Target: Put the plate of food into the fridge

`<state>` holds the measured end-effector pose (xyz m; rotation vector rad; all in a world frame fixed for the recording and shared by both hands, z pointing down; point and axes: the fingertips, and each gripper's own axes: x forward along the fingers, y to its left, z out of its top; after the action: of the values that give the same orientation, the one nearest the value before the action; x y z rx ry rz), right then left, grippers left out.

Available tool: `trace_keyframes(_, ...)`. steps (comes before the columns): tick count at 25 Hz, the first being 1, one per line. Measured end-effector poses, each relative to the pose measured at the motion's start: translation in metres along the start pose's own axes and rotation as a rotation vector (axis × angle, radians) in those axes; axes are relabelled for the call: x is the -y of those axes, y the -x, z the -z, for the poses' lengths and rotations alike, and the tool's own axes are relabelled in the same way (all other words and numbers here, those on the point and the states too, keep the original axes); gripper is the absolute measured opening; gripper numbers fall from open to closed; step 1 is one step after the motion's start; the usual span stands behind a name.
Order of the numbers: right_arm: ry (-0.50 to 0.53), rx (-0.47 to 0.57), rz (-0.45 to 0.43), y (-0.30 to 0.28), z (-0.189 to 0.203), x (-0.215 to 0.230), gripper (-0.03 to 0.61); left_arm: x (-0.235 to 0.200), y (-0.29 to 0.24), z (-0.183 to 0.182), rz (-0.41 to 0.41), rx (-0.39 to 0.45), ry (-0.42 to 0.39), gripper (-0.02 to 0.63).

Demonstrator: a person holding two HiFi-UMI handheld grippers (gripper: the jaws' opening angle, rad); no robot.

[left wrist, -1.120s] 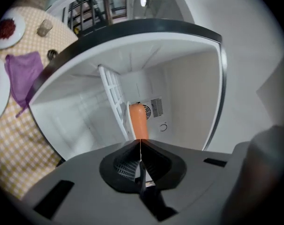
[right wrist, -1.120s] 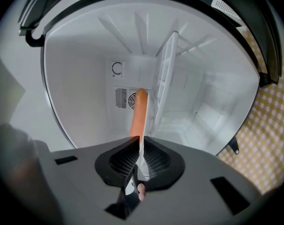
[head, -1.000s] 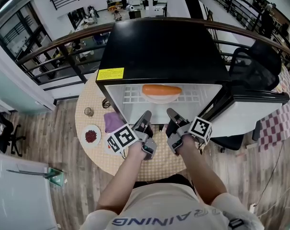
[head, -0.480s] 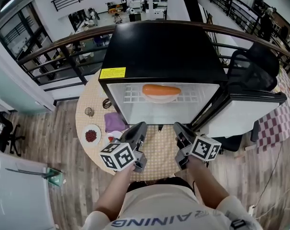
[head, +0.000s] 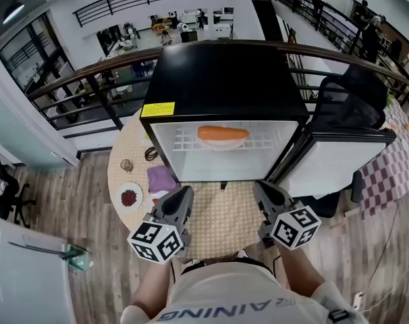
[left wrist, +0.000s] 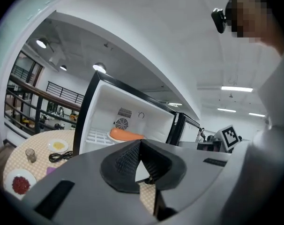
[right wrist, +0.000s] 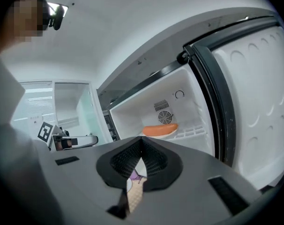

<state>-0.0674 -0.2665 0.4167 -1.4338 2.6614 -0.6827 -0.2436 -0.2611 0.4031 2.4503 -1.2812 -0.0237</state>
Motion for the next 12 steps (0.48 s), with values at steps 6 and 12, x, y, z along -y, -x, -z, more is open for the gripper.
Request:
trace_keyframes(6, 0.097, 0.043, 0.012, 0.011, -0.017, -0.006, 0.021, -0.003, 0.012, 0.001, -0.027, 0.012, -0.040, 0.009)
trace_keyframes(12, 0.082, 0.049, 0.010, 0.012, -0.017, -0.009, 0.021, -0.003, 0.015, -0.001, -0.036, 0.033, -0.045, 0.009)
